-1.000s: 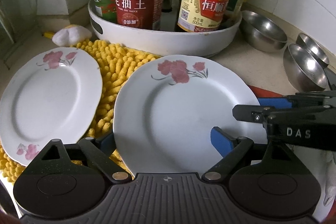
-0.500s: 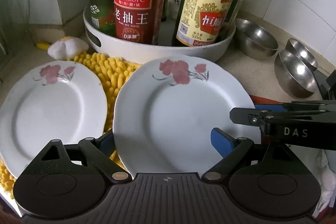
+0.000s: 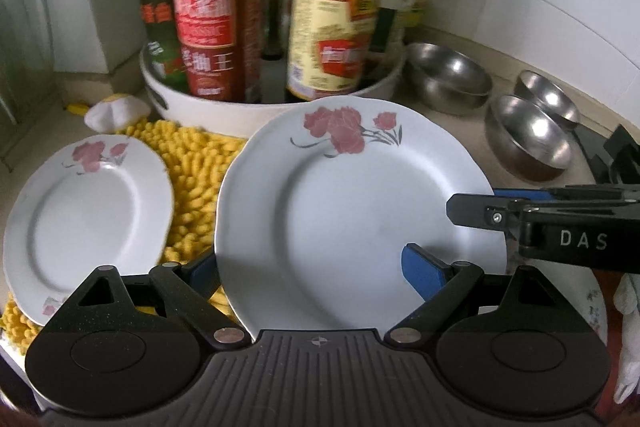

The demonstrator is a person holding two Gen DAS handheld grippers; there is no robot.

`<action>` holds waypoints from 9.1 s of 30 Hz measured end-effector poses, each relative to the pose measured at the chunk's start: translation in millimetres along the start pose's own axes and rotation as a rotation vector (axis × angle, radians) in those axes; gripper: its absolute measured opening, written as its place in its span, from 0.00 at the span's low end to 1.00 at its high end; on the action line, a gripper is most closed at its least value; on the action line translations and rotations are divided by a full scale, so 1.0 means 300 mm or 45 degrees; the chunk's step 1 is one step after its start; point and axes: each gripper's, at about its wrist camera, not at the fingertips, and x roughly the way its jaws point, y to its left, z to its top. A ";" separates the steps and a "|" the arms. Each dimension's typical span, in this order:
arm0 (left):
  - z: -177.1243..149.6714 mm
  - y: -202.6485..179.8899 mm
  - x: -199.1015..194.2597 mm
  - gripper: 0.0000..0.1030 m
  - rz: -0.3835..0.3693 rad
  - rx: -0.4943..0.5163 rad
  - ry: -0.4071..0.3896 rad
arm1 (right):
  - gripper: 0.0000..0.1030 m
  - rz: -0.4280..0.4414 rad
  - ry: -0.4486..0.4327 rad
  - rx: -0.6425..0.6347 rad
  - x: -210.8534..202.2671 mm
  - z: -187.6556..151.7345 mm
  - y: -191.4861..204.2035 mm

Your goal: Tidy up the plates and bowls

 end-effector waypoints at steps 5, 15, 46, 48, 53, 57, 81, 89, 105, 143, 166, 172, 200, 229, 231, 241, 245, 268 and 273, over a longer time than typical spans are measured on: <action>-0.013 -0.076 -0.018 0.92 -0.031 0.046 -0.007 | 0.36 -0.024 -0.028 0.026 -0.076 -0.026 -0.040; -0.065 -0.243 -0.027 0.92 -0.125 0.165 0.019 | 0.36 -0.113 -0.050 0.129 -0.223 -0.120 -0.140; -0.190 -0.407 -0.011 0.89 -0.220 0.238 0.119 | 0.36 -0.307 0.000 0.237 -0.374 -0.341 -0.241; -0.190 -0.402 -0.011 0.87 -0.216 0.238 0.119 | 0.36 -0.310 0.003 0.229 -0.366 -0.338 -0.245; -0.168 -0.375 -0.052 0.87 -0.212 0.228 0.040 | 0.36 -0.332 -0.076 0.187 -0.389 -0.320 -0.246; -0.150 -0.309 -0.080 0.87 -0.167 0.175 0.000 | 0.37 -0.350 -0.158 0.107 -0.421 -0.287 -0.213; -0.086 0.330 -0.167 0.92 0.357 -0.253 -0.077 | 0.39 0.061 -0.037 -0.249 -0.038 -0.033 0.189; -0.069 0.535 -0.148 0.92 0.457 -0.353 -0.067 | 0.39 0.156 0.025 -0.348 0.137 0.060 0.358; -0.035 0.752 0.010 0.91 0.320 -0.395 0.000 | 0.39 0.271 0.193 -0.365 0.461 0.151 0.510; -0.062 0.661 0.004 0.90 0.141 -0.304 -0.041 | 0.42 0.326 0.272 -0.316 0.444 0.125 0.475; -0.018 0.449 -0.167 0.91 0.149 -0.227 -0.164 | 0.41 0.364 0.146 -0.183 0.210 0.119 0.415; -0.013 0.304 -0.147 0.91 0.050 -0.134 -0.150 | 0.41 0.280 0.102 -0.094 0.094 0.082 0.296; -0.130 -0.300 -0.067 0.91 -0.331 0.279 -0.010 | 0.41 -0.123 0.001 0.364 -0.395 -0.269 -0.187; -0.077 -0.325 -0.099 0.91 -0.309 0.278 -0.116 | 0.42 -0.307 -0.182 0.289 -0.457 -0.283 -0.256; -0.068 -0.326 -0.110 0.92 -0.287 0.281 -0.131 | 0.42 -0.300 -0.190 0.301 -0.465 -0.283 -0.262; -0.030 -0.361 -0.150 0.96 -0.159 0.317 -0.209 | 0.42 -0.283 -0.239 0.290 -0.506 -0.279 -0.294; 0.000 -0.354 -0.145 0.96 -0.143 0.277 -0.196 | 0.42 -0.263 -0.239 0.276 -0.502 -0.258 -0.313; 0.281 -0.423 0.170 0.90 -0.329 0.250 -0.088 | 0.43 -0.323 -0.229 0.344 -0.321 -0.006 -0.474; 0.304 -0.438 0.274 0.72 -0.358 0.268 -0.013 | 0.43 -0.311 -0.183 0.380 -0.255 0.034 -0.513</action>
